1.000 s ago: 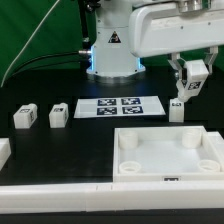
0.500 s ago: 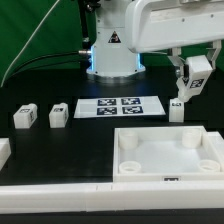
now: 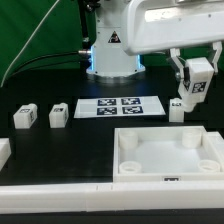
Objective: Assemble one leg
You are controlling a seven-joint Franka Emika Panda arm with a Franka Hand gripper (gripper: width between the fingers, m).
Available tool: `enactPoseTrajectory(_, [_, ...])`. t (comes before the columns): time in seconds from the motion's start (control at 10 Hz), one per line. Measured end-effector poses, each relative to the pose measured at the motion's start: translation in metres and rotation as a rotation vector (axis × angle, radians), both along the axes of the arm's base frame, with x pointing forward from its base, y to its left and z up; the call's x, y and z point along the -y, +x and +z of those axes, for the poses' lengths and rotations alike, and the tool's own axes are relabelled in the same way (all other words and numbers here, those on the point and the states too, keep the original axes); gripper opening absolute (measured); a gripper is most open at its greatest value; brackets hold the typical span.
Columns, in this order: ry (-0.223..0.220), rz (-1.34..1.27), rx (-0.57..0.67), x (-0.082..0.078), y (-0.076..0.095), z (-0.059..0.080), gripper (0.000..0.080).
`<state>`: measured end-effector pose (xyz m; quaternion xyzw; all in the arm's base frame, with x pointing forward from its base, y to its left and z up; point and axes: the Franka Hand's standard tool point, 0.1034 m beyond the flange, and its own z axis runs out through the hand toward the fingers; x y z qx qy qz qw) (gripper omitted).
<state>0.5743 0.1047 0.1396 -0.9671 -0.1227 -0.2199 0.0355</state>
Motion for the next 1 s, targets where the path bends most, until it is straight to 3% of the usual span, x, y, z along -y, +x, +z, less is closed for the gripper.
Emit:
enactPoseTrajectory(0.4, [0.014, -0.005, 0.028, 0.001, 0.050, -0.001, 0.0292])
enactPoseTrajectory(0.6, [0.011, -0.007, 0.071, 0.003, 0.048, -0.003, 0.0292])
enactPoseTrajectory(0.7, [0.005, -0.013, 0.179, 0.009, 0.053, 0.002, 0.0292])
enactPoseTrajectory(0.8, [0.004, -0.021, 0.224, 0.012, 0.050, -0.004, 0.0292])
enactPoseTrajectory(1.0, [0.005, -0.019, 0.201, 0.011, 0.049, -0.008, 0.0292])
